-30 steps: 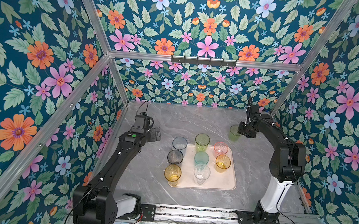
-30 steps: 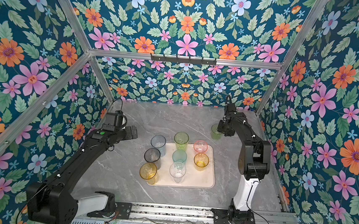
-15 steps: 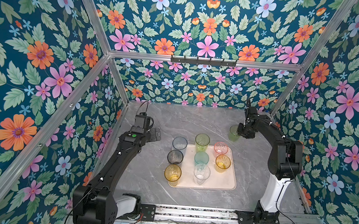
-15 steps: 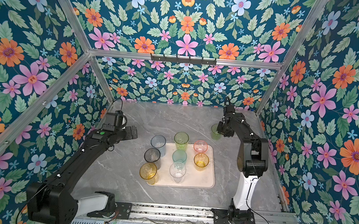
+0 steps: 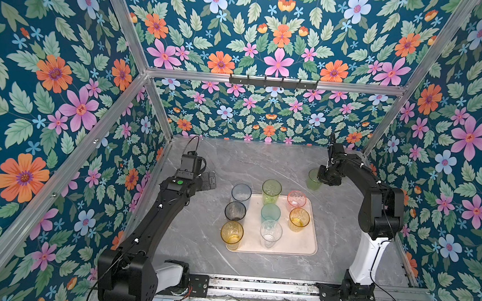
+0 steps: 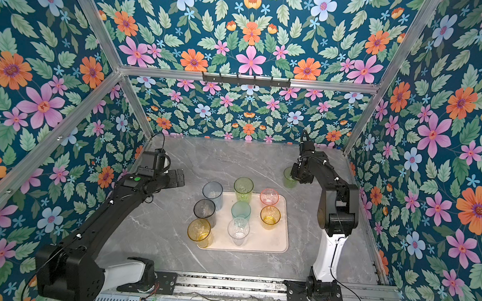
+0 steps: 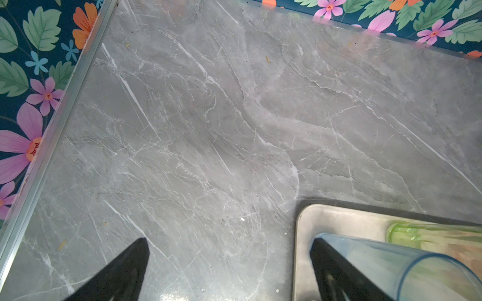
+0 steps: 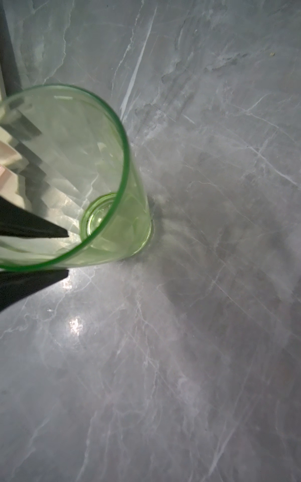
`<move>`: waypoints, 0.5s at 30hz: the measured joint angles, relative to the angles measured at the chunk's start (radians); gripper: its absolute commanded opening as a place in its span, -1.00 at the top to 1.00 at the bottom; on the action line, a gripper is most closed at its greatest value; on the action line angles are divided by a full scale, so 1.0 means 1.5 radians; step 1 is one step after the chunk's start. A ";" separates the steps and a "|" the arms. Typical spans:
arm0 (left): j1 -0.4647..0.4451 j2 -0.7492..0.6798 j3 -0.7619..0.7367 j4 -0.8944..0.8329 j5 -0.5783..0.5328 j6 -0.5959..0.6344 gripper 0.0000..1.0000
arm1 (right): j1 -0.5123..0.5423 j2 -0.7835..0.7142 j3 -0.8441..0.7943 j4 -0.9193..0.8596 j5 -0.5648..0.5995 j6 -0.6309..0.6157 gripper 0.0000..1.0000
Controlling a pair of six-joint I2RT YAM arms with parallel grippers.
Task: Place the glasses into the tray
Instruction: 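Lower and close the right gripper on the green glass rim, then lift the green glass and carry it toward the robot over the tray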
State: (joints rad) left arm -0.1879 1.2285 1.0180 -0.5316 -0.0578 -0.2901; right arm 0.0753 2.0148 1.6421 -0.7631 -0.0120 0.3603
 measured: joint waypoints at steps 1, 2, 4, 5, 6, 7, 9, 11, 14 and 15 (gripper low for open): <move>0.000 0.000 0.000 0.000 0.000 0.000 -0.99 | 0.000 0.001 0.001 0.000 -0.002 0.000 0.61; 0.000 0.001 0.000 0.000 0.000 0.000 -0.99 | 0.000 0.001 0.001 0.001 -0.005 0.000 0.63; 0.000 0.002 0.000 0.000 0.000 0.000 -0.99 | 0.000 0.003 0.002 0.001 -0.007 0.000 0.66; 0.000 0.002 0.000 0.000 0.000 0.000 -0.99 | 0.000 0.004 0.002 0.001 -0.008 0.000 0.67; 0.000 0.002 0.000 0.000 0.000 0.000 -0.99 | 0.000 0.004 0.002 0.001 -0.009 0.001 0.68; 0.000 0.002 0.000 0.000 0.000 0.000 -0.99 | 0.000 0.004 0.002 0.001 -0.010 0.002 0.70; 0.000 0.002 0.000 0.000 0.000 0.000 -0.99 | 0.000 0.004 0.002 0.001 -0.015 0.002 0.73; 0.000 0.002 0.000 0.000 0.000 0.000 -0.99 | 0.000 0.005 0.002 0.001 -0.015 0.002 0.77; 0.000 0.002 0.000 0.000 0.001 0.000 -0.99 | 0.000 0.005 0.002 0.000 -0.018 0.002 0.84; 0.000 0.002 0.000 0.000 0.001 0.000 -0.99 | 0.000 0.005 0.002 0.000 -0.021 0.002 0.87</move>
State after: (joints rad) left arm -0.1879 1.2308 1.0180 -0.5320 -0.0570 -0.2901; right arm 0.0753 2.0216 1.6455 -0.7635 -0.0433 0.3637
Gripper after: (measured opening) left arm 0.993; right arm 0.090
